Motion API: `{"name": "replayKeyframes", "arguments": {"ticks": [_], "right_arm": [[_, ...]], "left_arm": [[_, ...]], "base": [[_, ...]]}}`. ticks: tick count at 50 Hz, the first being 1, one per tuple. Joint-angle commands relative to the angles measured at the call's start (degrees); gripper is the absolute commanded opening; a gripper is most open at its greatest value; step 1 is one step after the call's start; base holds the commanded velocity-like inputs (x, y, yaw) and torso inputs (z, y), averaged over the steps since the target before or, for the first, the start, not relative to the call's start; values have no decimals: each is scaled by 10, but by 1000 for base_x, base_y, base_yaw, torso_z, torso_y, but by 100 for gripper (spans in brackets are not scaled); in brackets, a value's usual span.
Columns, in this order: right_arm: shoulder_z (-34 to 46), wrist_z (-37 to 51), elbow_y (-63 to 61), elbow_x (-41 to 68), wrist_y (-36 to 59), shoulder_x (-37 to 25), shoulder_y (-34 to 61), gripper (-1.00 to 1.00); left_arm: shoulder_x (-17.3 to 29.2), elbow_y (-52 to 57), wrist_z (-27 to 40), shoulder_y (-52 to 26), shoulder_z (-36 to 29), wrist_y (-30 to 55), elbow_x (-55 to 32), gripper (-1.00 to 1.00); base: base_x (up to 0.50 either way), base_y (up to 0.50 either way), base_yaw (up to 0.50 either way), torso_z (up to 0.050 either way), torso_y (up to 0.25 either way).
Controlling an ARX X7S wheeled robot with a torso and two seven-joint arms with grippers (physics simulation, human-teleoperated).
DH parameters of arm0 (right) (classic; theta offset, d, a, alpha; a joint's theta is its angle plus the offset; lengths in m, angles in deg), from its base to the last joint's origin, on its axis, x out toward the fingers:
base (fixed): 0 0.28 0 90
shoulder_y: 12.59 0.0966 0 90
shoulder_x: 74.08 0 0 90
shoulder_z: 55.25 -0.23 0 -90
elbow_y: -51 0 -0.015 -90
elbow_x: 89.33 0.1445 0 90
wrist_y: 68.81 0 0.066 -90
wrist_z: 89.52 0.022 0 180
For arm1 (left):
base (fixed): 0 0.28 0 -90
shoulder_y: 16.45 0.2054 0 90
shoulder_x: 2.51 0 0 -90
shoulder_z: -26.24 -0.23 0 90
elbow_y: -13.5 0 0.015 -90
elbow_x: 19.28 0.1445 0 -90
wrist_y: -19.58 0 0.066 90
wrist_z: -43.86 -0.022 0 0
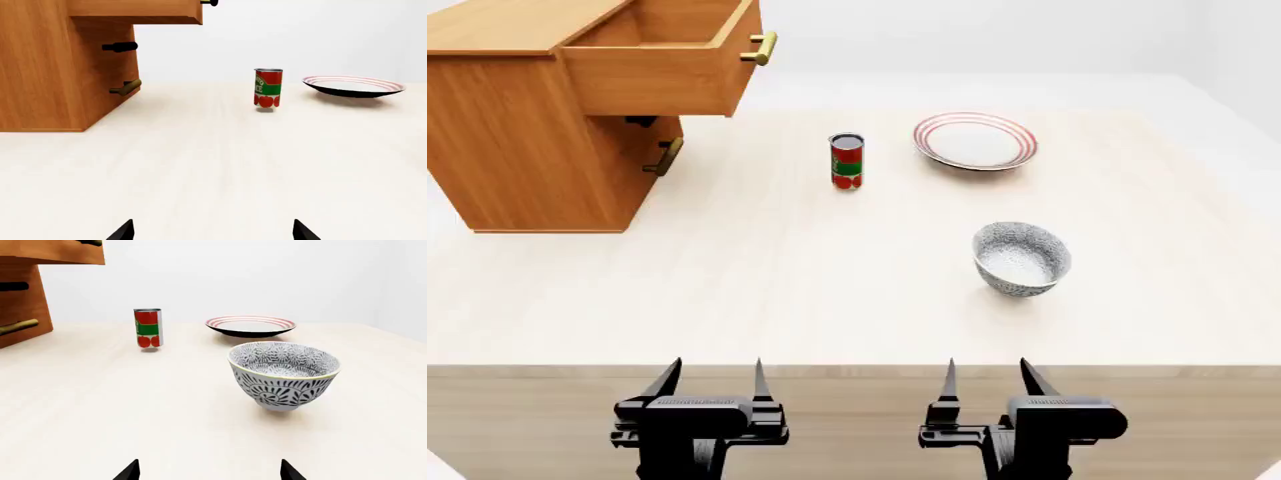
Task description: Put the bowl in the top drawer of the cabinet.
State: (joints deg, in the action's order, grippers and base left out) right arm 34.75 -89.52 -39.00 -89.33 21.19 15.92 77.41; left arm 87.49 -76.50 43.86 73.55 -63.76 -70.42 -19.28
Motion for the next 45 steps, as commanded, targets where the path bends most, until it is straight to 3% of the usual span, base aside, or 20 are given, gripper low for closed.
{"name": "replayKeyframes", "arguments": {"ticks": [1, 10, 45], "right_arm": [[13, 12, 0, 6, 0, -9, 1, 100], [35, 30, -3, 18, 1, -24, 1, 100], [71, 60, -9, 45, 2, -53, -4, 100]], "left_arm": [[9, -1, 10, 0, -10, 0, -10, 100], [22, -1, 22, 2, -24, -1, -30, 100], [50, -2, 48, 4, -51, -2, -71, 100]], "base": [[0, 0, 0, 0, 0], [0, 104, 0, 0, 0], [0, 448, 0, 0, 0]]}}
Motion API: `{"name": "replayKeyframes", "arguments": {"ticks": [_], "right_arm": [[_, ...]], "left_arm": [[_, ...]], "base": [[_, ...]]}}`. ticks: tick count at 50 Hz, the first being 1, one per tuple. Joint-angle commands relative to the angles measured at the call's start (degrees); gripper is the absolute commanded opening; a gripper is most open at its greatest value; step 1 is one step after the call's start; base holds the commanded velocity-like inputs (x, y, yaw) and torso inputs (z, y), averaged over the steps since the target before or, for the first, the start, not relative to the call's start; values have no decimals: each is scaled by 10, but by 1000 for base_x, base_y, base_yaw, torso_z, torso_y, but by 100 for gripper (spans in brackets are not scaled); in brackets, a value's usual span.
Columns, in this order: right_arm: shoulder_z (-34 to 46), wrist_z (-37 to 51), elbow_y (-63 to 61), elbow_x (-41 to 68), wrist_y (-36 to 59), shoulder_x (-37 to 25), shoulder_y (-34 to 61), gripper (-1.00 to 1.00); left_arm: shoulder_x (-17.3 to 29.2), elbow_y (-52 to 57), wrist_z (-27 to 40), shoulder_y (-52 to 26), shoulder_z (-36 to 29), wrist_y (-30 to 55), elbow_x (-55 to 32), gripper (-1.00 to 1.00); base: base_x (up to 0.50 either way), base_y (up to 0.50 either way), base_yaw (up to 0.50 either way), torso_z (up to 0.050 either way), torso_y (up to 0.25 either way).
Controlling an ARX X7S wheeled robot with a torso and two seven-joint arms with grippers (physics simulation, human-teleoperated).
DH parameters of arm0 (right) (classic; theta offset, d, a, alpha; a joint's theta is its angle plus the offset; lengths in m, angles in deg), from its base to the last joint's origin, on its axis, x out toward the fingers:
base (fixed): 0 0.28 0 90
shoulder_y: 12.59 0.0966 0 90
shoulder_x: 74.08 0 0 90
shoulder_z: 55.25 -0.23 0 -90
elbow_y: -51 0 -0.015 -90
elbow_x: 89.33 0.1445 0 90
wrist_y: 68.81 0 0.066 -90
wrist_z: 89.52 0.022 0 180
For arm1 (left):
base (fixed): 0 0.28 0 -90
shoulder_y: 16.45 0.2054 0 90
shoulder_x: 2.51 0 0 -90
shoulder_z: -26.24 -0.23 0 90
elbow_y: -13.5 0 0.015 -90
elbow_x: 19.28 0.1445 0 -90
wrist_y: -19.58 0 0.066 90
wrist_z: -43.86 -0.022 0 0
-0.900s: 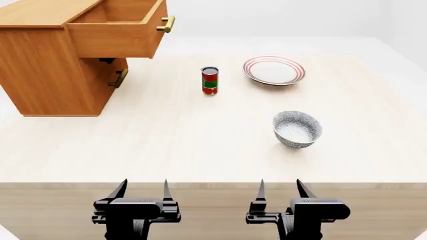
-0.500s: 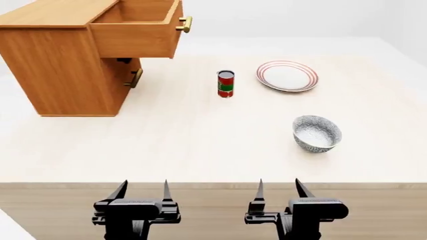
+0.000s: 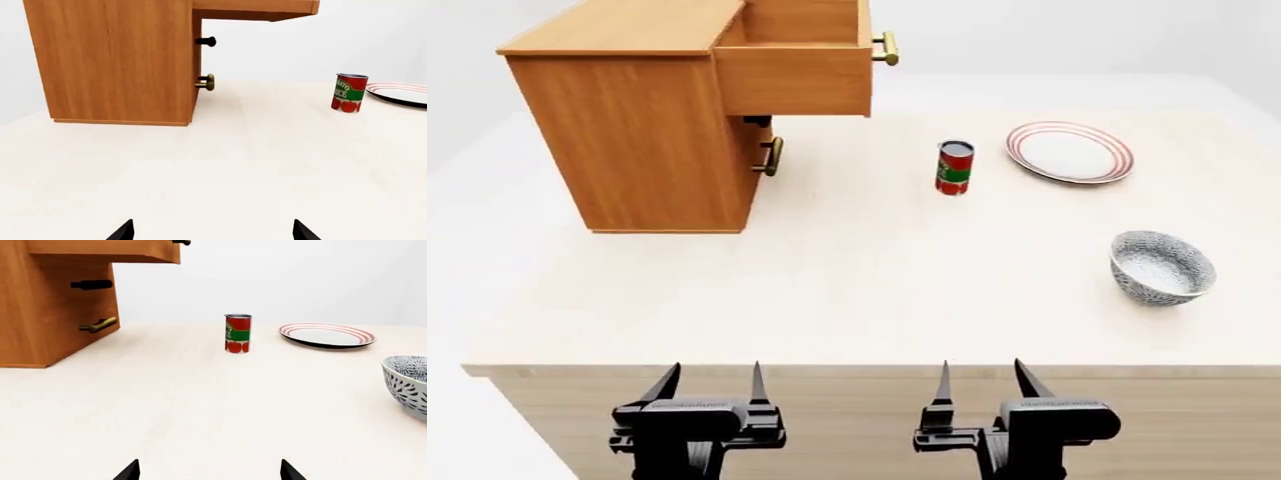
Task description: Put the bowl in the top drawer of the cabinet.
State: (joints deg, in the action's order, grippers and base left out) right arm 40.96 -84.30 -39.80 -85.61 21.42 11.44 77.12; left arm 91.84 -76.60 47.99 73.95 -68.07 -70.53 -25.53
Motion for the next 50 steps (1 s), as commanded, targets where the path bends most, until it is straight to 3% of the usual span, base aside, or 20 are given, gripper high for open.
{"name": "replayKeyframes", "arguments": {"ticks": [1, 9, 15, 23, 34, 45, 50], "right_arm": [[9, 8, -1, 8, 0, -9, -1, 100], [13, 15, 2, 14, 2, -15, 4, 100], [12, 21, -23, 19, 46, -25, 16, 100], [13, 28, -183, 24, 217, -57, 40, 100], [-66, 40, -451, 111, 524, -99, 113, 100], [-154, 33, -546, 199, 768, -115, 314, 100], [-116, 37, -509, 194, 770, -130, 379, 100]], "left_arm": [[7, -1, 8, 0, -9, -1, -9, 100], [12, -3, 13, -4, -18, 0, -13, 100], [25, 11, -1, -16, -33, 24, -18, 100], [56, 131, -6, -21, -23, 126, -58, 100], [107, 328, -9, -82, -12, 281, -122, 100], [126, 389, -12, -215, 23, 388, -205, 100], [142, 376, -16, -264, 28, 408, -211, 100]], "base": [[0, 453, 0, 0, 0], [0, 450, 0, 0, 0], [0, 0, 0, 0, 0], [0, 0, 0, 0, 0], [0, 0, 0, 0, 0], [0, 0, 0, 0, 0], [12, 0, 0, 0, 0]]}}
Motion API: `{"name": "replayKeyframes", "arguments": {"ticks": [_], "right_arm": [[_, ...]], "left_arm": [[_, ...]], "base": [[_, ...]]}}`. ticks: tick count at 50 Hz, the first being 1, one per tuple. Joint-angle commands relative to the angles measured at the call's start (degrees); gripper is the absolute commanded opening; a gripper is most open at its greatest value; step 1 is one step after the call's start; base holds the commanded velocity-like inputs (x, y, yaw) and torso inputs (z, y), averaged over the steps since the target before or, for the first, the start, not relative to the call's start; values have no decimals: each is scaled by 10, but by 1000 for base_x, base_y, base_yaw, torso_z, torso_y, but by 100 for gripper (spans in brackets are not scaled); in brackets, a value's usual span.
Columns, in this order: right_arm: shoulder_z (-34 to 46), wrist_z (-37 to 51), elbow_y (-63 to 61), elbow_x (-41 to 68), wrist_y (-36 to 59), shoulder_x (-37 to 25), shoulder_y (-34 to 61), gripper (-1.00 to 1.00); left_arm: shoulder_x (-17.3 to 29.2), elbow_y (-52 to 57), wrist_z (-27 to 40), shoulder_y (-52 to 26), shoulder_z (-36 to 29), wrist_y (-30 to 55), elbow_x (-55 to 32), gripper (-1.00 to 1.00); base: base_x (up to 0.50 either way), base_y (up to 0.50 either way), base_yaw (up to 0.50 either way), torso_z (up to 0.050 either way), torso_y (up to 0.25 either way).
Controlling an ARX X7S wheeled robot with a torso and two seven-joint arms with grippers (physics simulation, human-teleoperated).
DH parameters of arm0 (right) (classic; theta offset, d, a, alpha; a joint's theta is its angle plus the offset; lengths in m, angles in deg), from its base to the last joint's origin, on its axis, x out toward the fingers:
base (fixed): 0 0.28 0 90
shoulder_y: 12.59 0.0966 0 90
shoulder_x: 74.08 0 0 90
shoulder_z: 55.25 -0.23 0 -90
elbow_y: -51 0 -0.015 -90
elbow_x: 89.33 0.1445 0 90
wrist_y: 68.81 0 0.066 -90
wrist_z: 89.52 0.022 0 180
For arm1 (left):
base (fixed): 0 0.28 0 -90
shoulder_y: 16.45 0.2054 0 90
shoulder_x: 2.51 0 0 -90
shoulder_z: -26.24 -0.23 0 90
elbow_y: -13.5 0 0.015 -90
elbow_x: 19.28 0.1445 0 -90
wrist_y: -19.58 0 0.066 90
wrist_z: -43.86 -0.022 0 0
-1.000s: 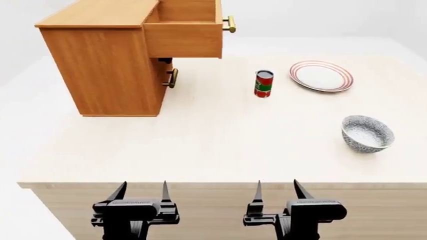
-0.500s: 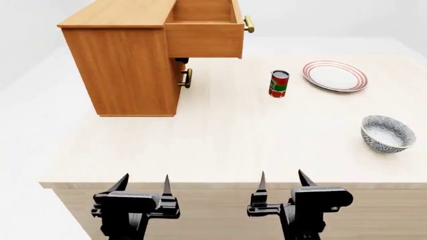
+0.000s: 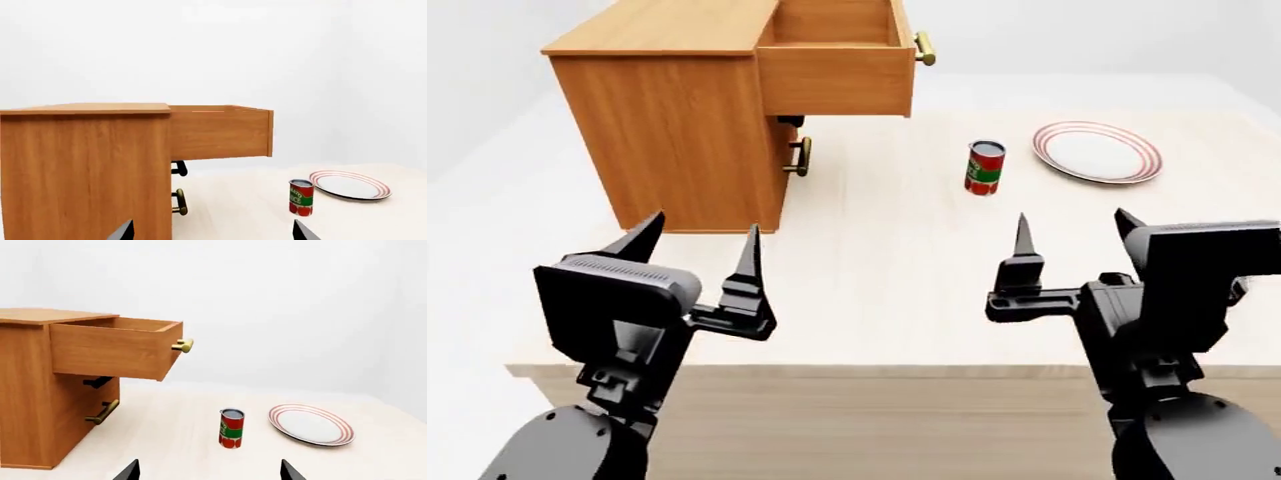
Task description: Put the bowl in the top drawer of the cabinet.
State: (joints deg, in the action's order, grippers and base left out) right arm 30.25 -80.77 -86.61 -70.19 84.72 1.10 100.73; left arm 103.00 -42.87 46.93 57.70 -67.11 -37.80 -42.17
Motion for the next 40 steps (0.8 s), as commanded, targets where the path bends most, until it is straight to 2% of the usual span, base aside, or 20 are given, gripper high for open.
{"name": "replayKeyframes", "arguments": {"ticks": [1, 13, 23, 40], "right_arm": [[3, 2, -27, 36, 130, -29, 155, 100], [63, -24, 72, 34, 114, -54, 268, 100], [61, -41, 84, 45, 128, -74, 316, 100], [64, -50, 92, 56, 156, -92, 393, 100]], "left_arm": [[35, 35, -7, -115, 19, 84, -44, 100], [53, 15, -13, -229, 65, 159, -110, 100], [74, 1, -13, -296, 53, 176, -103, 100], [100, 22, -13, -379, 55, 240, -141, 100]], "base": [[62, 0, 0, 0, 0], [164, 0, 0, 0, 0], [231, 0, 0, 0, 0], [294, 0, 0, 0, 0]]}}
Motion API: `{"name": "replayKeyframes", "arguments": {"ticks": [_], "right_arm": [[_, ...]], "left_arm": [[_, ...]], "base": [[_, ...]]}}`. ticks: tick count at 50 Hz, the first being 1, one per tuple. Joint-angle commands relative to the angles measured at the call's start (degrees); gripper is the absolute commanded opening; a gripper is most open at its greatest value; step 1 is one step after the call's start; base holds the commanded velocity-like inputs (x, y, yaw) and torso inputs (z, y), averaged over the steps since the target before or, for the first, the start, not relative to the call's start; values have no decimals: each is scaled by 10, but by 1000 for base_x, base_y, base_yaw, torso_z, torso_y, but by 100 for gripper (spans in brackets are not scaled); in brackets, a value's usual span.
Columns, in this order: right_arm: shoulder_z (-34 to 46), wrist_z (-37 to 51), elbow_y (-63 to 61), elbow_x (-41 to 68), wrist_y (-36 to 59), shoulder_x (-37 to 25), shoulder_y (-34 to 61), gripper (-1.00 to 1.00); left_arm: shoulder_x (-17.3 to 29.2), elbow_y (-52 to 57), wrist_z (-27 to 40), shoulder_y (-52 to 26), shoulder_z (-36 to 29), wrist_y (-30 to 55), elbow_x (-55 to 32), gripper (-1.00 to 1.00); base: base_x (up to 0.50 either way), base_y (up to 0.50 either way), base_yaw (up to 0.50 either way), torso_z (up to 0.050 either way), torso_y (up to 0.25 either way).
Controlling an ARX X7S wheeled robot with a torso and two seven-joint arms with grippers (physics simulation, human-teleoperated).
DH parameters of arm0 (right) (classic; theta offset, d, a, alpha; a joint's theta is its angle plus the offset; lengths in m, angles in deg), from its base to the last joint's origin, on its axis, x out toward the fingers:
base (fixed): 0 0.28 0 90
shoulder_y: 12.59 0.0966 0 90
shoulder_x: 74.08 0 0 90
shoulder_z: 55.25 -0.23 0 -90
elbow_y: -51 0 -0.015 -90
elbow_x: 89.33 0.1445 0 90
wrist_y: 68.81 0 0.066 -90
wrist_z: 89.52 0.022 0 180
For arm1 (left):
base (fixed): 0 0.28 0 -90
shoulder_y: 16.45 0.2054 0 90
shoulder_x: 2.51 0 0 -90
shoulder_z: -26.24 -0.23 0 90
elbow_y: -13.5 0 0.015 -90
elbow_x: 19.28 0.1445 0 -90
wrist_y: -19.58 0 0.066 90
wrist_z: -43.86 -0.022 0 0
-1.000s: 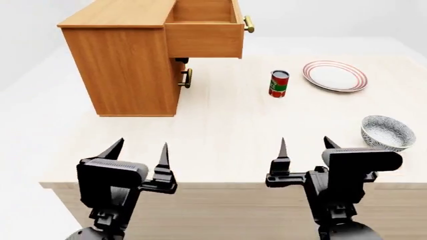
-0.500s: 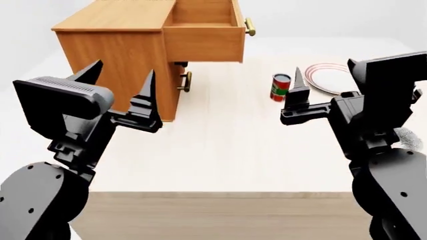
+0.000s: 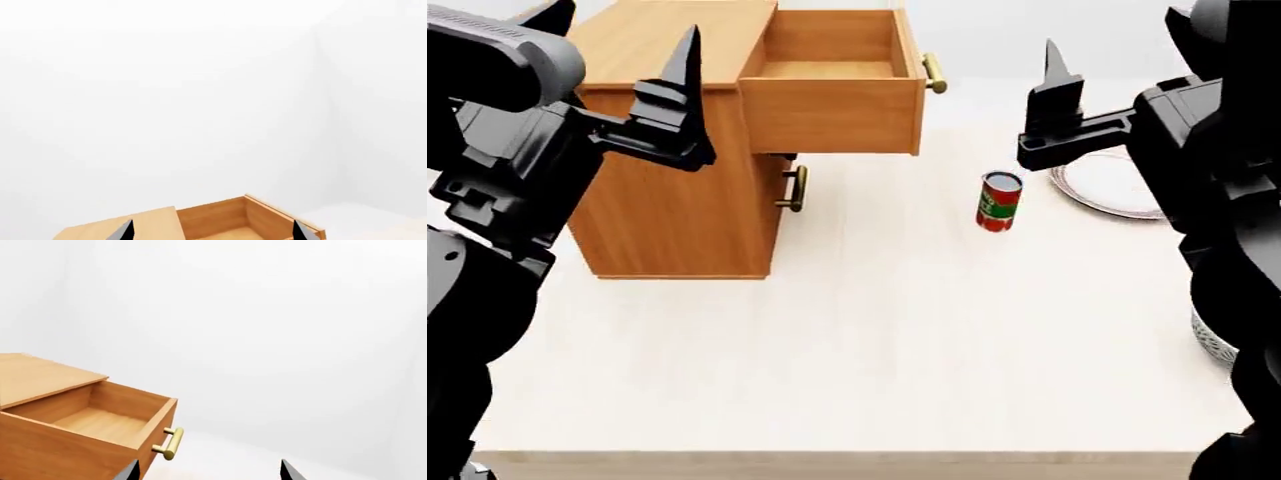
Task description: Put the bowl in the top drawer of the cabinet.
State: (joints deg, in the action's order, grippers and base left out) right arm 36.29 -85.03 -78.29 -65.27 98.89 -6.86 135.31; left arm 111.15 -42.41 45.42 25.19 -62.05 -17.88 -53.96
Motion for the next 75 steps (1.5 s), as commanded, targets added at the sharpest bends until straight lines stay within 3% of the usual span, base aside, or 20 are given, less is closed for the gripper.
{"name": "replayKeyframes", "arguments": {"ticks": [1, 10, 38, 55, 64, 75], "right_arm": [[3, -8, 10, 8, 14, -13, 50, 100], [25, -20, 55, 1, -22, -19, 86, 100], [118, -89, 386, -57, -212, 2, 214, 100], [129, -94, 401, -59, -206, -2, 226, 100], [136, -108, 395, -48, -129, -38, 246, 100], [256, -194, 321, -19, 95, -184, 330, 100]], "left_arm": [[21, 23, 4, -57, 7, 47, -27, 100], [28, 29, 4, -75, 3, 49, -28, 100], [37, 49, 17, -68, 27, 74, -59, 100], [42, 50, 25, -69, 21, 77, -59, 100], [43, 49, 29, -72, 24, 89, -69, 100], [44, 48, 29, -73, 24, 89, -75, 100]], "base": [[355, 0, 0, 0, 0], [358, 0, 0, 0, 0], [360, 0, 0, 0, 1], [358, 0, 0, 0, 1], [0, 0, 0, 0, 0], [0, 0, 0, 0, 0]]}}
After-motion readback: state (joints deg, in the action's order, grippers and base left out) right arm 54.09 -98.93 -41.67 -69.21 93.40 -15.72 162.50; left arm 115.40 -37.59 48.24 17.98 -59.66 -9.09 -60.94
